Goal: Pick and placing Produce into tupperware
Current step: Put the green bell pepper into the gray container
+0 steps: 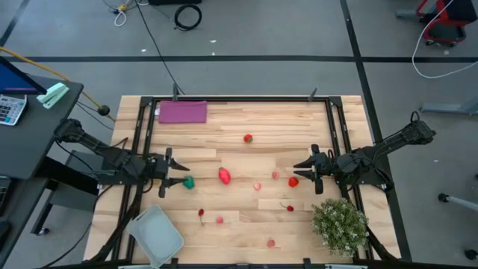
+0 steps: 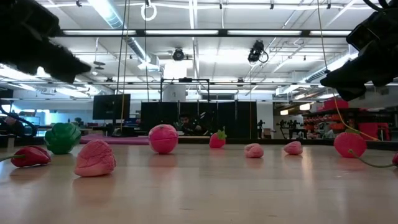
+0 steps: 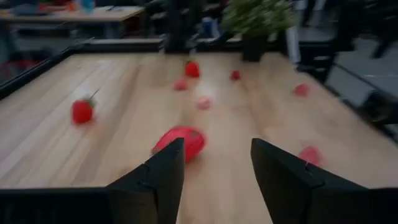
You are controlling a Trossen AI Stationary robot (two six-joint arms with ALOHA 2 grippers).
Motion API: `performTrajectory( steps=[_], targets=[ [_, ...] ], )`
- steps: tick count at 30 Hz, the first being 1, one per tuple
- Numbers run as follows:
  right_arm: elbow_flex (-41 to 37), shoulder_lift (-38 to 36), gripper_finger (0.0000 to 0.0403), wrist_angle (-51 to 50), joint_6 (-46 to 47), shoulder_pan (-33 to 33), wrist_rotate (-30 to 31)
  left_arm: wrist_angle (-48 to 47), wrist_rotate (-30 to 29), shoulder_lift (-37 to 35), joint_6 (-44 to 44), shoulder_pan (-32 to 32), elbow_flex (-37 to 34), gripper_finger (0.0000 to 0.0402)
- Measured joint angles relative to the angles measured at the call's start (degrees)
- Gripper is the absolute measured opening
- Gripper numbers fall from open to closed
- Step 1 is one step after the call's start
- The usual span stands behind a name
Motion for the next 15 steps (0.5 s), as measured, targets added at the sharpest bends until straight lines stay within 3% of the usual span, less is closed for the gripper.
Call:
performTrajectory(
  steps=[4,7,15],
  targets=[
    [0.0,0.0,0.0110,0.0,0.0,0.0,0.0,-4.9,1.3,0.7,2.8,0.0,7.5,0.0191],
    [0.0,0.0,0.0110,0.0,0.0,0.0,0.0,-14.1,-0.1,3.2,5.4,0.1,16.6,0.0197],
    [0.0,0.0,0.0110,0.0,0.0,0.0,0.0,-40.3,-3.4,17.7,3.6,0.1,42.7,0.0201]
  ],
)
